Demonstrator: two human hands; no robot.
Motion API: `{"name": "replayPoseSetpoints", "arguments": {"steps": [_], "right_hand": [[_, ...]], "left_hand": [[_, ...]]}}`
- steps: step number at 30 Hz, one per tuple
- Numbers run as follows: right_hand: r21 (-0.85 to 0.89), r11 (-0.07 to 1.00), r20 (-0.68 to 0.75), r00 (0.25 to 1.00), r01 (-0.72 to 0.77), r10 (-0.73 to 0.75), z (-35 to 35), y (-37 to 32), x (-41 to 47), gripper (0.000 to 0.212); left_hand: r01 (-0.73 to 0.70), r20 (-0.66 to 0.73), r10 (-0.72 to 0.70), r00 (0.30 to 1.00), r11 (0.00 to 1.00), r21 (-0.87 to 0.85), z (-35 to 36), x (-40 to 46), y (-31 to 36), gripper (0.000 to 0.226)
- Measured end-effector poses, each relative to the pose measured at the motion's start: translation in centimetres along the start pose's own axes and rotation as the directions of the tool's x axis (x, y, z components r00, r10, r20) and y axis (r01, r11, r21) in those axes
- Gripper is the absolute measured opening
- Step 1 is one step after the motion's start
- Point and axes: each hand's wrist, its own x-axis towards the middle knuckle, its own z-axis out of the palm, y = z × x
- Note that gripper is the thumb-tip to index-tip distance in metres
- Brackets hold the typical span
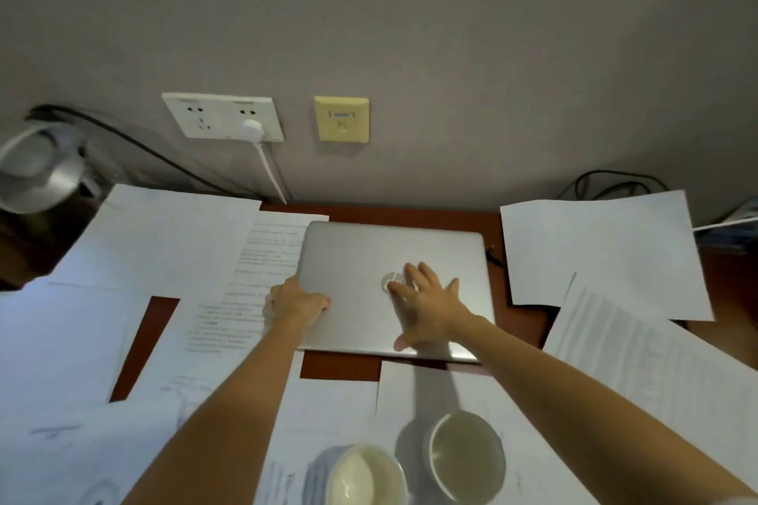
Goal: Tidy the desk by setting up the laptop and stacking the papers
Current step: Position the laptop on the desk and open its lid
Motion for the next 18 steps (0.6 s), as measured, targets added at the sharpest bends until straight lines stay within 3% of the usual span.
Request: {"name": "replayPoseSetpoints", "arguments": {"steps": [3, 7, 13, 18], "right_hand": [[-0.146, 0.975, -0.007, 0.985, 0.168, -0.171, -0.1, -1.6, 0.4, 0.100], [-0.367, 0.865, -0.064, 0.919, 0.341, -0.390, -0.6, -3.6, 0.2, 0.090], [-0.452, 0.768, -0.062, 0.843, 0.453, -0.534, -1.2, -4.8, -0.7, 0.079], [-0.447, 0.718, -0.095, 0.771, 0.533, -0.630, -2.0, -4.6, -1.9, 0.056]], "left_hand": [[-0.004, -0.001, 0.004, 1.000, 0.985, -0.173, -0.5, 0.2, 0.1, 0.047], [-0.013, 0.021, 0.020, 1.000, 0.961, -0.278, -1.2, 0.0, 0.2, 0.037], [0.047, 0.068, -0.017, 0.998, 0.888, -0.457, -2.1, -0.4, -0.7, 0.021], [0.218, 0.200, -0.110, 0.974, 0.707, -0.673, -2.6, -0.6, -1.8, 0.045]]}}
